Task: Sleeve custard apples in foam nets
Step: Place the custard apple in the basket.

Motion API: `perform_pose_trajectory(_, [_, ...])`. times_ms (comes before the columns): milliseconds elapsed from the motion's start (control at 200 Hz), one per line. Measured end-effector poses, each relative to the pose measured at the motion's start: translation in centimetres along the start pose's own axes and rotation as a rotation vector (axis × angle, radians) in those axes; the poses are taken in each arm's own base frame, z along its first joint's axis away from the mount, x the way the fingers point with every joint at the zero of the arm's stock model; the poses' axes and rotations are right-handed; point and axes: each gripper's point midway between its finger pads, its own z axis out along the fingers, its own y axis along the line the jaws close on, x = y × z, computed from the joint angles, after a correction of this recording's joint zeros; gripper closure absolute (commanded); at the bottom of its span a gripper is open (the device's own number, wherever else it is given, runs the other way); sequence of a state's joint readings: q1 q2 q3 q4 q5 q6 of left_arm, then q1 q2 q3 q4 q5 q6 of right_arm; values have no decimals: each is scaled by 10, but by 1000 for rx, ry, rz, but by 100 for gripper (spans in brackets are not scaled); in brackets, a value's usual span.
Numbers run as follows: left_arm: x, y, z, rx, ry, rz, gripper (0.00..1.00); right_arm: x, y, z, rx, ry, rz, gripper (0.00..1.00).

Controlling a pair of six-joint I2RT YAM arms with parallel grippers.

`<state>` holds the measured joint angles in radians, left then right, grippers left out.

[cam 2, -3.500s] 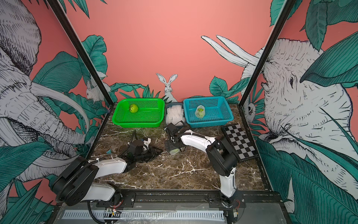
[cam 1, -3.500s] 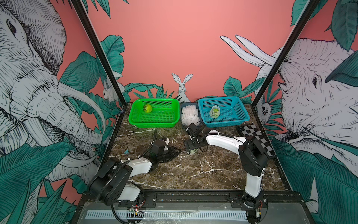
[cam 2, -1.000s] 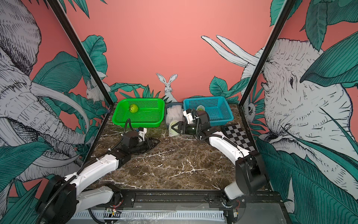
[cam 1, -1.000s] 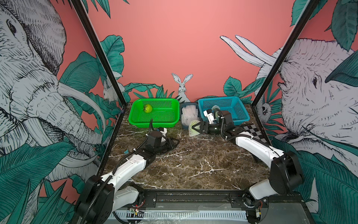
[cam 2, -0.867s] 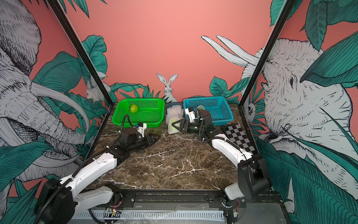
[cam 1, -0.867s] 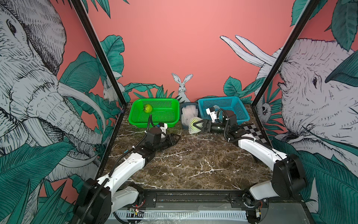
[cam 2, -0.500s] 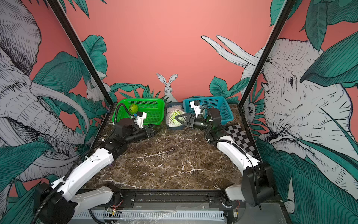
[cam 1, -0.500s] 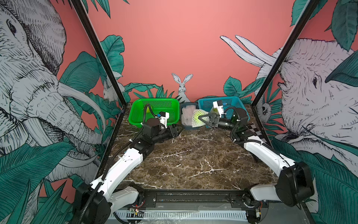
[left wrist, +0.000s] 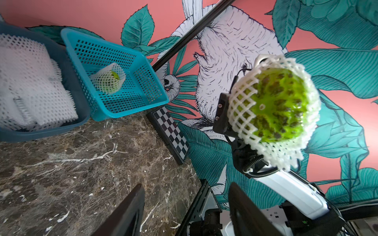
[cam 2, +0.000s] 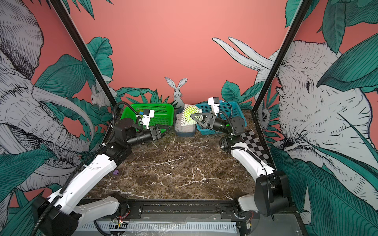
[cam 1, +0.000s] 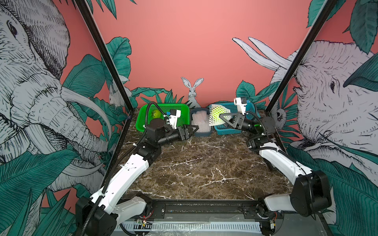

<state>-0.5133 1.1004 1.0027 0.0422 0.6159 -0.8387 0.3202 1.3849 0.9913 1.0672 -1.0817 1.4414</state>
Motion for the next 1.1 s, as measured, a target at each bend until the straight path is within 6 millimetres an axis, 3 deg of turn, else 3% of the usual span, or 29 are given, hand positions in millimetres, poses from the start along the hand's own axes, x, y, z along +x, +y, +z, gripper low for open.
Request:
perform_pose_trajectory(155, [-2, -10, -3, 33, -2, 16, 33, -6, -5, -4, 18, -18, 5, 17])
perform_pose_trajectory(255, [-3, -11, -2, 39, -5, 15, 33, -17, -26, -14, 102, -59, 15, 17])
perform_pose_trajectory(425, [-3, -7, 1, 38, -10, -2, 33, -53, -80, -48, 356, -193, 42, 16])
perform_pose_trajectory(630, [4, 22, 10, -33, -8, -50, 33, -84, -151, -98, 784, -308, 15, 16])
perform_pose_trajectory(825, [14, 45, 18, -83, 11, -105, 33, -92, -213, -154, 1192, -333, -48, 16])
perform_pose_trajectory(1100, [19, 59, 24, -108, 16, -145, 33, -90, -297, -225, 1636, -233, -118, 16])
